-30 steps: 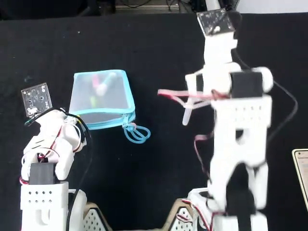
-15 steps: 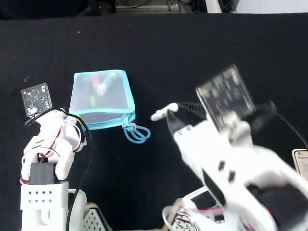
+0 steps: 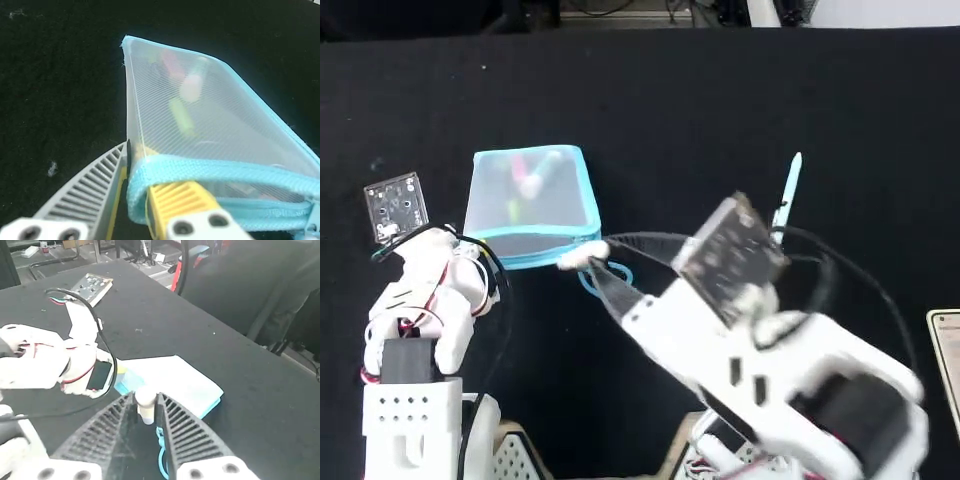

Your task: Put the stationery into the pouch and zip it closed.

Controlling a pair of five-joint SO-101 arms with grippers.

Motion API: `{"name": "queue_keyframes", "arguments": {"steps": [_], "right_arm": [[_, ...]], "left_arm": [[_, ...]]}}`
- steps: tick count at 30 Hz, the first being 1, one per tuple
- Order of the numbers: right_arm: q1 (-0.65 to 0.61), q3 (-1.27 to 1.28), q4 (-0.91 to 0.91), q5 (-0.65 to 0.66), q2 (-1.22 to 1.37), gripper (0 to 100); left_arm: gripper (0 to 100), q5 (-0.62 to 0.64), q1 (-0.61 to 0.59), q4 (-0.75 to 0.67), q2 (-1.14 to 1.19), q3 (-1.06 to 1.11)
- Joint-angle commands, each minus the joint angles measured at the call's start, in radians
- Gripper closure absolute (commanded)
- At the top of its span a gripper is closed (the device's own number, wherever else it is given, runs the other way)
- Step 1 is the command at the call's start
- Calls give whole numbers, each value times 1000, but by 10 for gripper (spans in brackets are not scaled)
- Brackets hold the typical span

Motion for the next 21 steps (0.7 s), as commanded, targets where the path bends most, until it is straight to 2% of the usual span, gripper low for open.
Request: {"name": "queue_keyframes", "arguments": {"steps": [1,10,13,21], "right_arm": [[-9,44,-112,-2,-12,988],[-9,211,-281,-2,-12,988],[-9,277,-319,49,-13,988],[-11,415,-275,164,-13,988]], "left_arm": [[970,-6,-5,-25,-12,-8],[970,-6,-5,-25,-12,-8],[970,-6,-5,-25,-12,-8],[970,-6,-5,-25,-12,-8]]}}
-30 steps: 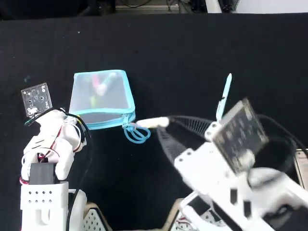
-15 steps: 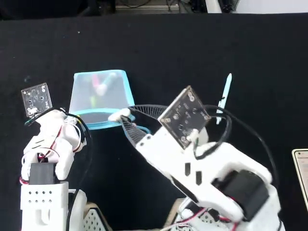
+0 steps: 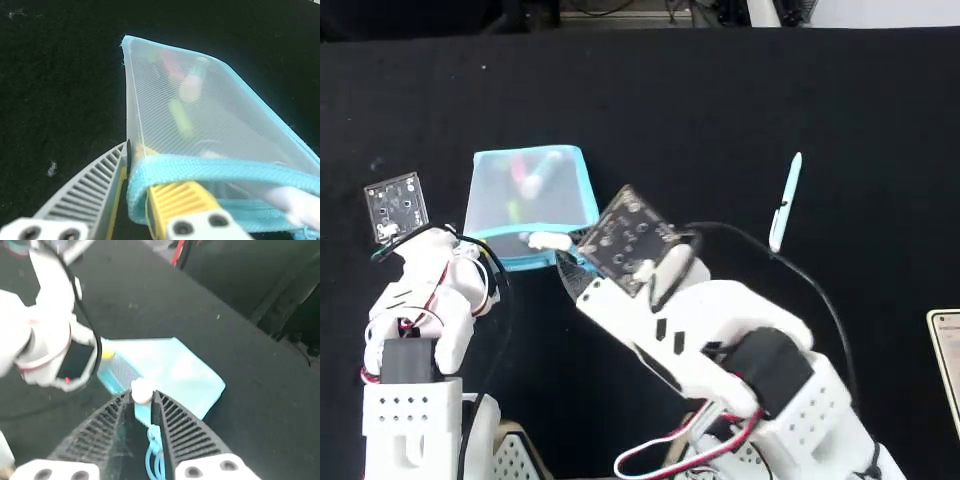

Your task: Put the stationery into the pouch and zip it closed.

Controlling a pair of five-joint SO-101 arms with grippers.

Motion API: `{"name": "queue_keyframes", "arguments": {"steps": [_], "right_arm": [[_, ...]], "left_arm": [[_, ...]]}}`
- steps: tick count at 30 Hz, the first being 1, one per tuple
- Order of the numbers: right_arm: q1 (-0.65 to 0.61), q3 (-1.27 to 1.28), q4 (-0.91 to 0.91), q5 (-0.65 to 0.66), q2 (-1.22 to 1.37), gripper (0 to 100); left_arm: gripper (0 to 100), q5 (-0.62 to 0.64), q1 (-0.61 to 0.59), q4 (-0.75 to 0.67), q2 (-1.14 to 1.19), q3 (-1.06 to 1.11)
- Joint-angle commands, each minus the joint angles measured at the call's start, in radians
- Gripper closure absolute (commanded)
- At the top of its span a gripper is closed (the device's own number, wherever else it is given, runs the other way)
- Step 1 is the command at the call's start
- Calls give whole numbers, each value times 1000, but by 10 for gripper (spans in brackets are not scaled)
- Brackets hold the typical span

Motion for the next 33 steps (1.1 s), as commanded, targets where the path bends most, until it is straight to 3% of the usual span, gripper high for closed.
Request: {"name": "queue_keyframes", "arguments": {"steps": [1,8,15,21,27,30,33], "right_arm": [[-6,36,17,57,-15,988],[-86,147,-29,176,-7,988],[-132,246,-187,175,-5,975],[-130,246,-187,74,-13,747],[-124,131,-75,71,-13,797],[-9,21,40,64,-13,809],[239,-53,106,63,-5,829]], "left_arm": [[970,-6,-5,-25,-12,-8],[970,-6,-5,-25,-12,-8],[970,-6,-5,-25,-12,-8],[970,-6,-5,-25,-12,-8],[970,-6,-5,-25,-12,-8],[970,-6,-5,-25,-12,-8],[970,-6,-5,-25,-12,-8]]}}
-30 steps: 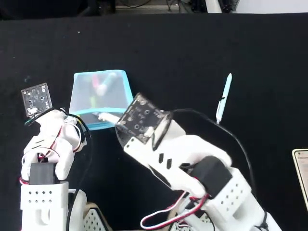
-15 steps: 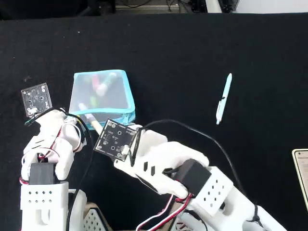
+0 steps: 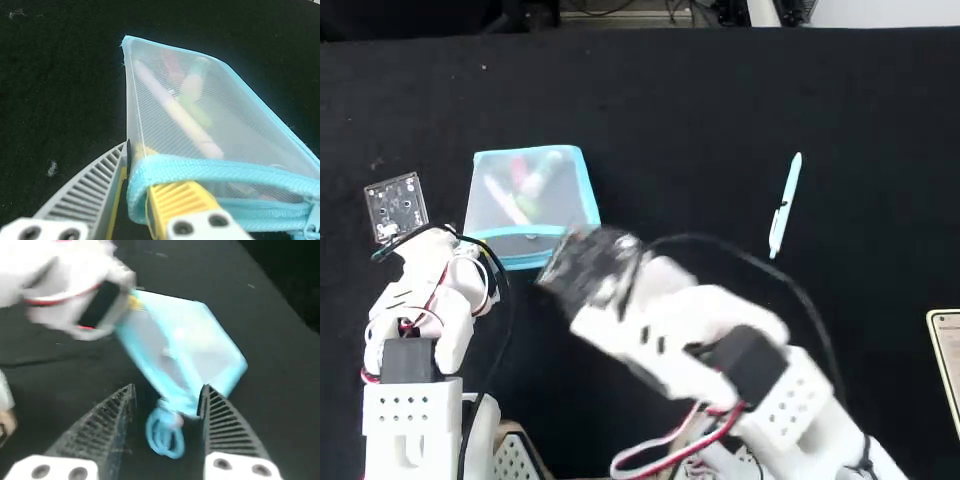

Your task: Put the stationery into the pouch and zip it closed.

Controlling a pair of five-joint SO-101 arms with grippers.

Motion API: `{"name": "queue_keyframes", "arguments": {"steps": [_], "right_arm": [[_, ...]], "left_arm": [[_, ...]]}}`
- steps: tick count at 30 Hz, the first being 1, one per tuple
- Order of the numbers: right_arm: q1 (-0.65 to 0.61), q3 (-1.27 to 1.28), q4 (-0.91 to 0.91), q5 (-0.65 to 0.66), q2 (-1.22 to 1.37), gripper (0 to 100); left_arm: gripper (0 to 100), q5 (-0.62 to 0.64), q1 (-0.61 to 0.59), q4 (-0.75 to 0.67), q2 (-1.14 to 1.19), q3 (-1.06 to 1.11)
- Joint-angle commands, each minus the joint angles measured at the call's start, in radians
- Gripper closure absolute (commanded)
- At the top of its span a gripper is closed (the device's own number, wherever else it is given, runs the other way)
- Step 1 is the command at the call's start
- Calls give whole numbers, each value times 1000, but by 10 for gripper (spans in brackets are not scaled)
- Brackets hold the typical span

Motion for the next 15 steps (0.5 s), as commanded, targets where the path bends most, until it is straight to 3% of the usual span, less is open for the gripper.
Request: {"name": "queue_keyframes", "arguments": {"steps": [1,7,11,15], "right_arm": [[310,-119,55,-12,-7,838],[778,-81,74,-41,31,864],[937,-31,84,-83,128,864],[1020,-58,54,-91,280,864]], "left_arm": [[970,-6,-5,-25,-12,-8],[970,-6,-5,-25,-12,-8],[970,-6,-5,-25,-12,-8],[970,-6,-5,-25,-12,-8]]}}
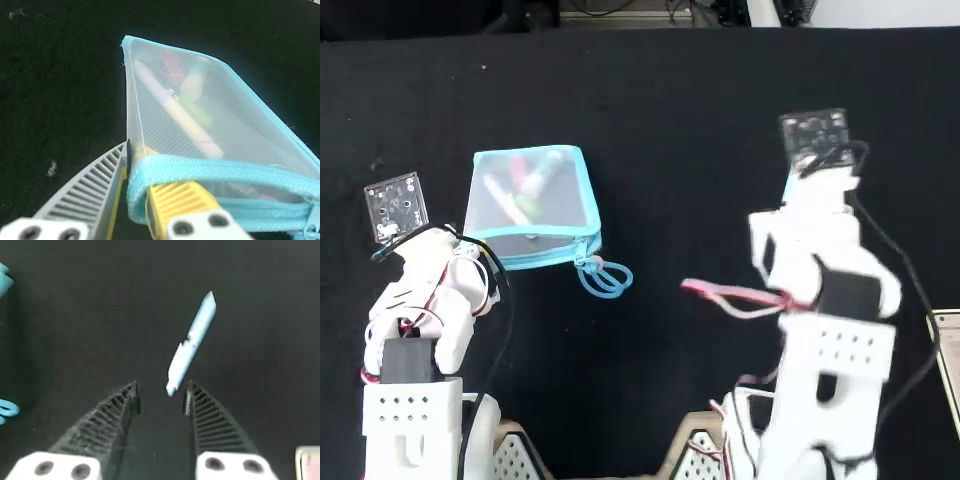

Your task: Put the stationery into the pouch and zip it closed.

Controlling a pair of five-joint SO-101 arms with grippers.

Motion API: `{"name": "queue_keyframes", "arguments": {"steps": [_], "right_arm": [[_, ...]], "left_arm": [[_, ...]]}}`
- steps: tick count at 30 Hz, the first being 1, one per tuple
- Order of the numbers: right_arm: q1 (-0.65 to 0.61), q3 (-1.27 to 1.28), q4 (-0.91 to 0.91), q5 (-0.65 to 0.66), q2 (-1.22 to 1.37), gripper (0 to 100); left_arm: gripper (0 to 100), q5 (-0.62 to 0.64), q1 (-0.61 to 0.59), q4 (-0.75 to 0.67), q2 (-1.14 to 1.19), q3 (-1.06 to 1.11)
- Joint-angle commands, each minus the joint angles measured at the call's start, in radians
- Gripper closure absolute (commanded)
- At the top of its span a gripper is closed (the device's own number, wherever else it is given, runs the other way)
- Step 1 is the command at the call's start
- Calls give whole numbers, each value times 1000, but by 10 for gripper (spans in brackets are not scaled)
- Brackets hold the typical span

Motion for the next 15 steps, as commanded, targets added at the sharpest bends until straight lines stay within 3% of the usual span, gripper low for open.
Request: {"name": "queue_keyframes", "arguments": {"steps": [1,6,15], "right_arm": [[75,-53,-38,-12,142,864],[91,-220,-31,-64,432,864],[92,-733,141,-118,980,852]], "left_arm": [[970,-6,-5,-25,-12,-8],[970,-6,-5,-25,-12,-8],[970,-6,-5,-25,-12,-8]]}}
